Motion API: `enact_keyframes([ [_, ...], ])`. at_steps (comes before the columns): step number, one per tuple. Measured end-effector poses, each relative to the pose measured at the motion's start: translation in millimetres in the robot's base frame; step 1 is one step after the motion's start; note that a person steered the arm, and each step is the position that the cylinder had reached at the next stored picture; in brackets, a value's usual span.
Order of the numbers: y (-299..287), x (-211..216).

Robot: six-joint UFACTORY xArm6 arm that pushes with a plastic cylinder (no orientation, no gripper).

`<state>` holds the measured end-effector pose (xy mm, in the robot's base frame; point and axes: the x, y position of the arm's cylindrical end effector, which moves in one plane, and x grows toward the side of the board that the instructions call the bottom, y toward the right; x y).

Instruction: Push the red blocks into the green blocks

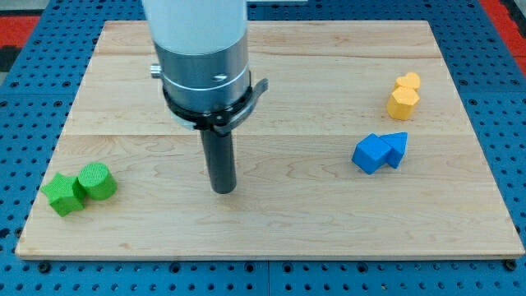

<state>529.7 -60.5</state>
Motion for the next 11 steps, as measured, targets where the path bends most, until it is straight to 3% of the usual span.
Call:
enact_keyframes([
  [1,-22,14],
  [2,2,-66],
  [3,64,-159],
  [4,99,-190],
  [8,-83,-129],
  [11,-137,-68],
])
